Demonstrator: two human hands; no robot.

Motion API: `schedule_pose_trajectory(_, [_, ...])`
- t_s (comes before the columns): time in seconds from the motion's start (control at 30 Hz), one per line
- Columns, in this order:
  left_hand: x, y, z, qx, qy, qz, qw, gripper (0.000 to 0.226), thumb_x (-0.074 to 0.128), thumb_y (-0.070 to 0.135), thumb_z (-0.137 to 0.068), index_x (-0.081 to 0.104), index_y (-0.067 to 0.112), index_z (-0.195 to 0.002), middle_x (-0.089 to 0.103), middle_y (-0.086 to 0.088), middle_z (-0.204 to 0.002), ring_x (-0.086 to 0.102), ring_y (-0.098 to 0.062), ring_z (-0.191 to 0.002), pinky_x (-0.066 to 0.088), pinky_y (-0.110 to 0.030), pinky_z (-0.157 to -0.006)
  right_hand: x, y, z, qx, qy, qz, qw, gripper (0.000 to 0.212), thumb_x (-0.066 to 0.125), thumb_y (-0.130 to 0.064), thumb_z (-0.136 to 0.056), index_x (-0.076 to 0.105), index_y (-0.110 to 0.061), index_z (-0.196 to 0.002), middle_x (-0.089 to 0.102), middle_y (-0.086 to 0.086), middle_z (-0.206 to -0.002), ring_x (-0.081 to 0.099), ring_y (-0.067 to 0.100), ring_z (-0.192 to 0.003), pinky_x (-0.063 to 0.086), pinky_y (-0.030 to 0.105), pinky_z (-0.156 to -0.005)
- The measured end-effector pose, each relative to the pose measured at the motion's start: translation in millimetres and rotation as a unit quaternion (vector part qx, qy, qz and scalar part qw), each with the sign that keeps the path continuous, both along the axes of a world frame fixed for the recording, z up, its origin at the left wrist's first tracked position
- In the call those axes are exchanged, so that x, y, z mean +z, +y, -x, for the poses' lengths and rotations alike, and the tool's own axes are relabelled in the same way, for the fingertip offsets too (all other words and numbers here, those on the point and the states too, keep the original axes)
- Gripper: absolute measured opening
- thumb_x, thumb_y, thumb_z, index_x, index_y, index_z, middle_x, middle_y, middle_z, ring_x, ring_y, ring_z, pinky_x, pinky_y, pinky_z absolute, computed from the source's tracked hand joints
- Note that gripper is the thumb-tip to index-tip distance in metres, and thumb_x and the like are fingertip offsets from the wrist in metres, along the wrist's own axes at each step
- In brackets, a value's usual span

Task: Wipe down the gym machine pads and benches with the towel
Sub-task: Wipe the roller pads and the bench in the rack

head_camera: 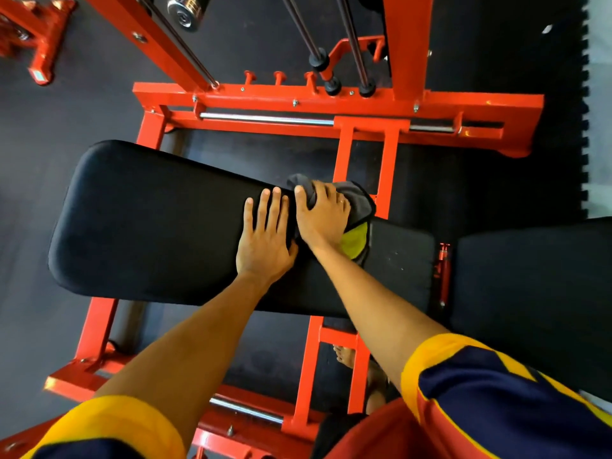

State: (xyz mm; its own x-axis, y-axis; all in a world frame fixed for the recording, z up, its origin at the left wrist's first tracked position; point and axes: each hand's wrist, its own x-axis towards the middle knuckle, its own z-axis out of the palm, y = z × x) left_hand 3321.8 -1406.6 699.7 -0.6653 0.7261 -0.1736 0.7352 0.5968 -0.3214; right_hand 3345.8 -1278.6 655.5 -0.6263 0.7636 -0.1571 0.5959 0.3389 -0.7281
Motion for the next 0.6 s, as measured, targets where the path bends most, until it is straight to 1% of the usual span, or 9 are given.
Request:
schedule_pose_trajectory(0.07, [2, 0, -1, -0.001, -0.006, -0.006, 1.000, 0.078, 0.029, 0.049, -0.102, 0.008, 0.003, -0.162, 0.007, -0.020, -0.169, 0.003, -0.036, -0.157, 0.005, -0.058, -0.125, -8, -6, -24, 0.045, 0.015, -0.019, 0.999, 0.059, 0.045, -0.060, -0.098, 0.054, -0.026, -0.146, 0.052, 0.004, -0.152, 0.041, 0.031, -0.144, 0.025, 0.049, -0.123])
schedule_pose_trajectory(0.13, [0, -1, -2, -0.001, 0.005, -0.010, 1.000, 0.076, 0.027, 0.048, -0.103, 0.009, 0.003, -0.162, 0.007, -0.020, -0.169, 0.004, -0.036, -0.157, 0.005, -0.058, -0.125, -32, 5, -53, 0.059, -0.039, -0.058, 0.996, 0.069, 0.040, -0.068, -0.097, 0.040, -0.033, -0.156, 0.036, 0.002, -0.164, 0.024, 0.034, -0.153, 0.014, 0.053, -0.127])
schedule_pose_trajectory(0.17, [1, 0, -2, 0.002, 0.006, -0.009, 1.000, 0.076, 0.026, 0.049, -0.104, 0.009, 0.003, -0.162, 0.006, -0.020, -0.169, 0.004, -0.036, -0.157, 0.005, -0.058, -0.125, -44, 14, -67, 0.039, -0.078, -0.050, 0.995, 0.073, 0.038, -0.073, -0.096, 0.035, -0.036, -0.158, 0.029, 0.001, -0.167, 0.018, 0.037, -0.155, 0.009, 0.055, -0.127])
schedule_pose_trajectory(0.27, [1, 1, -3, -0.001, 0.013, -0.010, 1.000, 0.075, 0.026, 0.049, -0.104, 0.010, 0.003, -0.162, 0.007, -0.020, -0.169, 0.004, -0.036, -0.157, 0.004, -0.058, -0.125, -56, 31, -81, -0.060, -0.161, 0.069, 0.983, 0.073, 0.034, -0.076, -0.097, 0.026, -0.041, -0.161, 0.011, 0.005, -0.173, -0.001, 0.042, -0.157, -0.004, 0.059, -0.126])
schedule_pose_trajectory(0.33, [2, 1, -2, 0.002, 0.015, -0.006, 1.000, 0.075, 0.026, 0.048, -0.104, 0.011, 0.003, -0.162, 0.008, -0.020, -0.169, 0.004, -0.036, -0.157, 0.004, -0.058, -0.125, -44, 25, -66, -0.095, -0.161, 0.132, 0.973, 0.065, 0.033, -0.067, -0.102, 0.025, -0.041, -0.161, 0.004, 0.005, -0.174, -0.008, 0.043, -0.157, -0.007, 0.061, -0.124])
schedule_pose_trajectory(0.37, [2, 0, -3, 0.002, 0.015, -0.004, 1.000, 0.075, 0.026, 0.048, -0.104, 0.011, 0.003, -0.162, 0.008, -0.020, -0.169, 0.005, -0.036, -0.157, 0.005, -0.058, -0.125, -37, 17, -58, -0.093, -0.153, 0.141, 0.974, 0.062, 0.033, -0.063, -0.105, 0.024, -0.041, -0.162, 0.002, 0.005, -0.174, -0.009, 0.042, -0.157, -0.008, 0.061, -0.124])
schedule_pose_trajectory(0.43, [4, 0, -4, -0.001, 0.019, 0.005, 1.000, 0.074, 0.024, 0.048, -0.105, 0.010, 0.003, -0.162, 0.008, -0.020, -0.169, 0.004, -0.036, -0.157, 0.005, -0.058, -0.125, -27, -7, -52, -0.050, -0.120, 0.116, 0.985, 0.060, 0.034, -0.057, -0.107, 0.022, -0.039, -0.162, 0.002, 0.004, -0.174, -0.009, 0.040, -0.158, -0.008, 0.061, -0.124])
schedule_pose_trajectory(0.5, [5, -1, -3, -0.001, 0.019, 0.011, 1.000, 0.074, 0.023, 0.049, -0.105, 0.010, 0.003, -0.162, 0.007, -0.020, -0.169, 0.003, -0.035, -0.157, 0.005, -0.057, -0.125, -24, -33, -70, 0.018, -0.070, 0.059, 0.996, 0.061, 0.034, -0.057, -0.107, 0.022, -0.038, -0.163, 0.003, 0.003, -0.174, -0.008, 0.037, -0.159, -0.008, 0.058, -0.125])
schedule_pose_trajectory(0.6, [7, -2, -3, -0.003, 0.007, 0.005, 1.000, 0.074, 0.027, 0.048, -0.105, 0.011, 0.004, -0.162, 0.008, -0.018, -0.169, 0.004, -0.033, -0.157, 0.006, -0.056, -0.126, -34, -46, -120, 0.138, -0.018, -0.015, 0.990, 0.065, 0.030, -0.063, -0.103, 0.021, -0.039, -0.163, 0.003, 0.001, -0.174, -0.007, 0.035, -0.159, -0.008, 0.053, -0.126])
